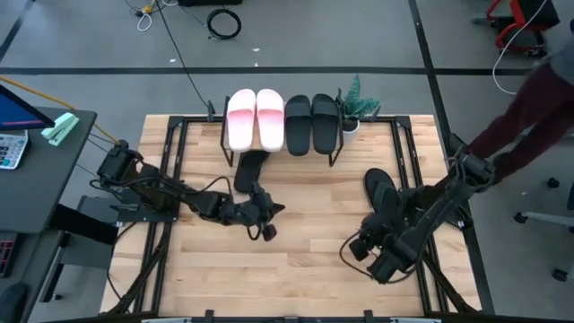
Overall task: Pick and place slides into the shelf
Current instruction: Put the black slipper under the shelf
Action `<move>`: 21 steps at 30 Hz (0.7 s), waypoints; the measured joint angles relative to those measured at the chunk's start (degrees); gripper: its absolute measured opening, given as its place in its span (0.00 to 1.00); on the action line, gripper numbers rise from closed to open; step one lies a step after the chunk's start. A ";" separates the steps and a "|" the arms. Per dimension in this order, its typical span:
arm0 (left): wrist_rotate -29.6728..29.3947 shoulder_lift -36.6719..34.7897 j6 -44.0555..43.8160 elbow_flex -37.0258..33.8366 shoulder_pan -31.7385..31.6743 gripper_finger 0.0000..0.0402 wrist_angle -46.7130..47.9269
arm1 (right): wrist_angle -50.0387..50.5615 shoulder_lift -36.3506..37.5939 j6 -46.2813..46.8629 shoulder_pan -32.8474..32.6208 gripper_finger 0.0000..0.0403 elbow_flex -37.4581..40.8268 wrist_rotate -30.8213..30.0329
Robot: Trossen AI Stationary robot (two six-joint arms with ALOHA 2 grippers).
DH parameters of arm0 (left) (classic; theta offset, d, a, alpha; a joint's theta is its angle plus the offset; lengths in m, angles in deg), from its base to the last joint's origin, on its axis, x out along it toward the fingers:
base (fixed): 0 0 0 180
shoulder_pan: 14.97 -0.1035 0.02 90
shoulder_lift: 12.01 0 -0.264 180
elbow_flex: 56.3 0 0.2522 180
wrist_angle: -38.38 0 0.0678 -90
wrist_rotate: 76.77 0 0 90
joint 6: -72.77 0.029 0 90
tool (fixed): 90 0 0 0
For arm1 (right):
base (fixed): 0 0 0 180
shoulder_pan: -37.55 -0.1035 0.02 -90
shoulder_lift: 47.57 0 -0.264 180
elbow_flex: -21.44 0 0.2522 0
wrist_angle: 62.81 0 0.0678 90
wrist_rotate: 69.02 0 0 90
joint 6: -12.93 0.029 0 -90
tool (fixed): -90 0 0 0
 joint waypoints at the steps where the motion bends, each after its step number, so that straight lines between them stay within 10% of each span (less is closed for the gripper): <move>1: 0.00 0.00 0.25 0.00 0.26 0.02 -0.79 | 2.03 -0.66 2.67 -0.89 0.38 0.00 1.35; 10: 0.08 -0.02 3.39 0.00 2.44 0.05 -8.34 | 13.82 -2.17 13.23 -3.85 0.38 0.17 0.52; 21: 0.14 -0.02 5.39 0.00 4.56 0.04 -15.08 | 4.39 -0.18 17.58 -1.06 0.38 14.07 -1.10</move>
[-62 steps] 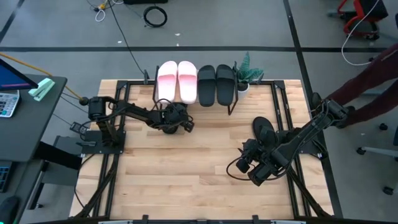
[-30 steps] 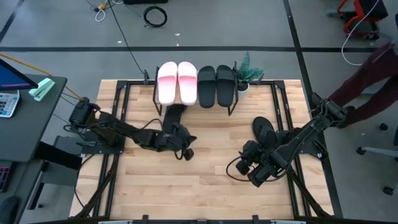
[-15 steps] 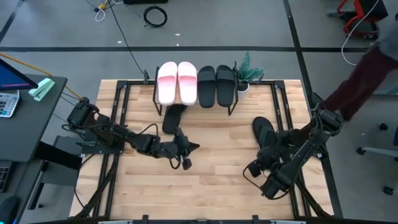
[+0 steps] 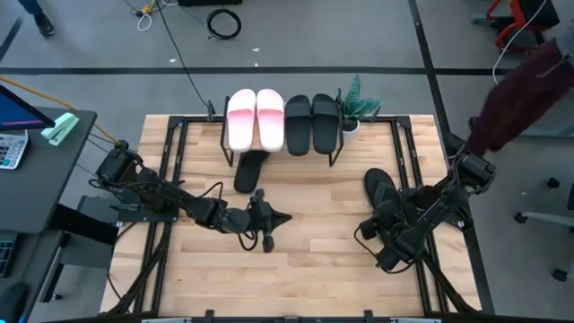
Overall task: Pick and place slides into the shelf
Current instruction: Put the black slipper under the shelf
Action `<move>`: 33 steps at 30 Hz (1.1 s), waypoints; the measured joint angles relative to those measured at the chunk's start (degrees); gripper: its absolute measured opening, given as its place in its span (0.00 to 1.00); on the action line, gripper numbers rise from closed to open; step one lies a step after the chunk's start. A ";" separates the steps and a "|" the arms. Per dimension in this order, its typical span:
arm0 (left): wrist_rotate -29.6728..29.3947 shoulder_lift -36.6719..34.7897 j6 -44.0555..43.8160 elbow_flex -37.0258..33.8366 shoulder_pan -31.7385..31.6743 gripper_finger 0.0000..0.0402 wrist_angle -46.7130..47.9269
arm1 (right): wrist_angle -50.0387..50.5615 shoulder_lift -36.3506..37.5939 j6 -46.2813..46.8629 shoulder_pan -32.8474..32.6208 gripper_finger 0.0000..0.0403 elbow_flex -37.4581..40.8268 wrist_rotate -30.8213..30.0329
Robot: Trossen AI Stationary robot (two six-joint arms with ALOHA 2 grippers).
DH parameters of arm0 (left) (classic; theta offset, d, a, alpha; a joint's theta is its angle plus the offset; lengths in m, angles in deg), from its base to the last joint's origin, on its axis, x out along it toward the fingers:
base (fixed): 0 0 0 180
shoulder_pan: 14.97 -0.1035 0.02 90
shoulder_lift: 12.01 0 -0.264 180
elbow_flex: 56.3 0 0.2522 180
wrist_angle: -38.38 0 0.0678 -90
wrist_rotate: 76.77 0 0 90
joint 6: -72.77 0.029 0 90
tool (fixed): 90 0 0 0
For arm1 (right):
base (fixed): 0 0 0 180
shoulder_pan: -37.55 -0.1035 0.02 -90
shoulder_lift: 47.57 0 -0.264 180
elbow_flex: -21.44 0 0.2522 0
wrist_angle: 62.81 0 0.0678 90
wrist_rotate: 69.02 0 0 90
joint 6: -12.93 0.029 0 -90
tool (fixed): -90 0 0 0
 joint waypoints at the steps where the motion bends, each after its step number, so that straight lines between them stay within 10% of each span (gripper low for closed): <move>1: 0.00 0.00 0.36 0.00 0.02 0.04 -0.01 | -0.91 0.56 0.02 0.45 0.38 0.73 -0.40; 20: -0.05 0.00 0.65 -0.02 -0.19 0.05 0.11 | -7.32 1.61 -9.30 3.03 0.04 -4.78 -6.47; 27: -0.06 0.00 0.52 -0.05 -0.19 0.05 -0.73 | -15.39 1.61 -31.23 4.64 0.03 -18.83 -19.38; 33: -0.11 0.00 1.75 -0.09 0.56 0.02 -9.17 | -44.31 -1.35 -62.72 11.12 0.02 -21.55 -18.85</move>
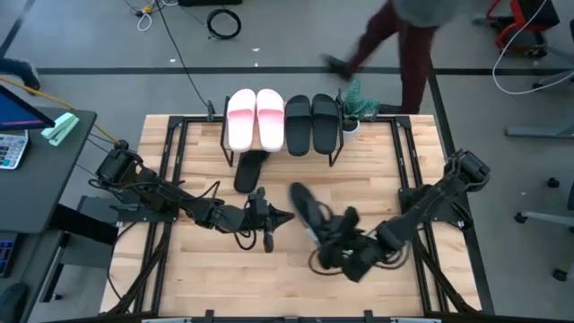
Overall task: Pick and place slides into the shelf
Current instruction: Put the black slipper under the shelf
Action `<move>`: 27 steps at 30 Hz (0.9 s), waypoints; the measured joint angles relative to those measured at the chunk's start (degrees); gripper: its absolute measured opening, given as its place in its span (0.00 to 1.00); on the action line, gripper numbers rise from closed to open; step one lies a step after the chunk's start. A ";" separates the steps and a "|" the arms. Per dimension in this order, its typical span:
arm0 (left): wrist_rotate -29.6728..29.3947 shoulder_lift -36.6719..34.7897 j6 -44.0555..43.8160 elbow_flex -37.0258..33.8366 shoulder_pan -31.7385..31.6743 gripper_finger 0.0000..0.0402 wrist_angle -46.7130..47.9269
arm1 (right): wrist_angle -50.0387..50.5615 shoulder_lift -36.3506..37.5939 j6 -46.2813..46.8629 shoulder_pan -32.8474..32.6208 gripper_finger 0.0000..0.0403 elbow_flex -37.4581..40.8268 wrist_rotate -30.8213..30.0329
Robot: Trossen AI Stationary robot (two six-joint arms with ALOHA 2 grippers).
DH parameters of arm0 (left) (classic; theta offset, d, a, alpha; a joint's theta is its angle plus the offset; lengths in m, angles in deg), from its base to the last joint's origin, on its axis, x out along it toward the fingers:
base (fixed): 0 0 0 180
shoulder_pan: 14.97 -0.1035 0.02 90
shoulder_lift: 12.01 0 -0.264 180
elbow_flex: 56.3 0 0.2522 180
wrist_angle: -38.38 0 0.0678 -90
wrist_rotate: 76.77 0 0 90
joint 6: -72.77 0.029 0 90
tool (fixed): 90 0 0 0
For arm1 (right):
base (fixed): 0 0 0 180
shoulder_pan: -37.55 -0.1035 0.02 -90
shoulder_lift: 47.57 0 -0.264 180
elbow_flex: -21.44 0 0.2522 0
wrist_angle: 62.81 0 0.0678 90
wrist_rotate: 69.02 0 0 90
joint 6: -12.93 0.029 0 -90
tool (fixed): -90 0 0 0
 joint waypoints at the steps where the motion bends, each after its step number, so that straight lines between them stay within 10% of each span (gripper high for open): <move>1: -0.01 0.00 1.05 0.00 0.31 0.02 -0.89 | -3.82 -0.96 -3.53 1.29 0.02 0.00 0.96; 27: 0.07 -6.03 10.82 0.37 1.30 0.05 -0.36 | -11.65 -17.49 -15.22 29.65 0.12 0.04 20.13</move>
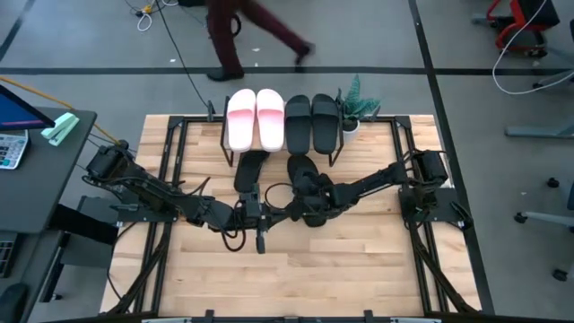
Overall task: Pick and place slides into the shelf
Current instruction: Put the black slipper under the shelf
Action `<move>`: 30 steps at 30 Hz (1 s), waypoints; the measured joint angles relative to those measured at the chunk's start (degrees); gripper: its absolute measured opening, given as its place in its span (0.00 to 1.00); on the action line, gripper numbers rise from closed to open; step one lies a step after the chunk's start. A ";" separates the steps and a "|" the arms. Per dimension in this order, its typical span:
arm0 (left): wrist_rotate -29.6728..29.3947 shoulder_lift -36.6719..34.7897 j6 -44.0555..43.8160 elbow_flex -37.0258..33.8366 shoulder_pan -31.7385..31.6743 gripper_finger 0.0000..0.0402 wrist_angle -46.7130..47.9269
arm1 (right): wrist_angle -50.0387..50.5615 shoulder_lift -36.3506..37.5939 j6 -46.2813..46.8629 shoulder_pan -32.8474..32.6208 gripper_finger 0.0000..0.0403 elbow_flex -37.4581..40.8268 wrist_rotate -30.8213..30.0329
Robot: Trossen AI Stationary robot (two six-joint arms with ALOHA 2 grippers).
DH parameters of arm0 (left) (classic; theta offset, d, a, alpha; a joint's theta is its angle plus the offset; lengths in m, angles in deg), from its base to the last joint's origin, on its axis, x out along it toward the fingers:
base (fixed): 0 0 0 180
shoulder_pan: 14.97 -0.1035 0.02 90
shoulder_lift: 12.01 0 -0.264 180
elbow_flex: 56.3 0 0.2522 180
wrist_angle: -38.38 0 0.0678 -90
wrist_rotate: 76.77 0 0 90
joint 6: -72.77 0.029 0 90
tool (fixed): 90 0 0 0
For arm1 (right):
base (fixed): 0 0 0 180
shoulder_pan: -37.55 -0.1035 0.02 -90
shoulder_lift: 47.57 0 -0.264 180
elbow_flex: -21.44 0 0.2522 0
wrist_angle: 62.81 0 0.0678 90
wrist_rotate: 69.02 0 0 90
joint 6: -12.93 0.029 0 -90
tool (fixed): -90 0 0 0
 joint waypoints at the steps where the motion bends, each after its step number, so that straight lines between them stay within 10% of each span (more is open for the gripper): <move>1: 0.00 0.00 0.00 0.00 0.00 0.05 0.03 | -0.12 0.27 -1.23 0.00 0.14 0.00 0.05; 12: -0.02 0.02 -0.04 0.00 0.68 0.02 0.97 | -0.10 5.89 -2.99 -5.70 0.25 0.01 0.16; 30: -0.08 0.04 -0.07 0.00 1.60 0.03 0.70 | 8.97 2.59 6.99 -18.98 0.13 0.09 -6.48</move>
